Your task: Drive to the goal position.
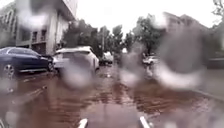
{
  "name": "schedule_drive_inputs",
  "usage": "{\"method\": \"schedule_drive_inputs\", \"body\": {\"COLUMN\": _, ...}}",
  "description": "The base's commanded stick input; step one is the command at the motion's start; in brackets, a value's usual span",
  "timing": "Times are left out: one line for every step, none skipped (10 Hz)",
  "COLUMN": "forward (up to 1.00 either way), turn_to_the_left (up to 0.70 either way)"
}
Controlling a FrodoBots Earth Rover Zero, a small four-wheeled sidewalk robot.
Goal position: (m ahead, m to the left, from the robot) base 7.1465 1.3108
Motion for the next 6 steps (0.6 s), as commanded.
{"method": "schedule_drive_inputs", "body": {"forward": 0.7, "turn_to_the_left": 0.0}}
{"method": "schedule_drive_inputs", "body": {"forward": 0.7, "turn_to_the_left": 0.0}}
{"method": "schedule_drive_inputs", "body": {"forward": 0.7, "turn_to_the_left": 0.0}}
{"method": "schedule_drive_inputs", "body": {"forward": 0.7, "turn_to_the_left": -0.04}}
{"method": "schedule_drive_inputs", "body": {"forward": 0.7, "turn_to_the_left": -0.11}}
{"method": "schedule_drive_inputs", "body": {"forward": 0.7, "turn_to_the_left": -0.14}}
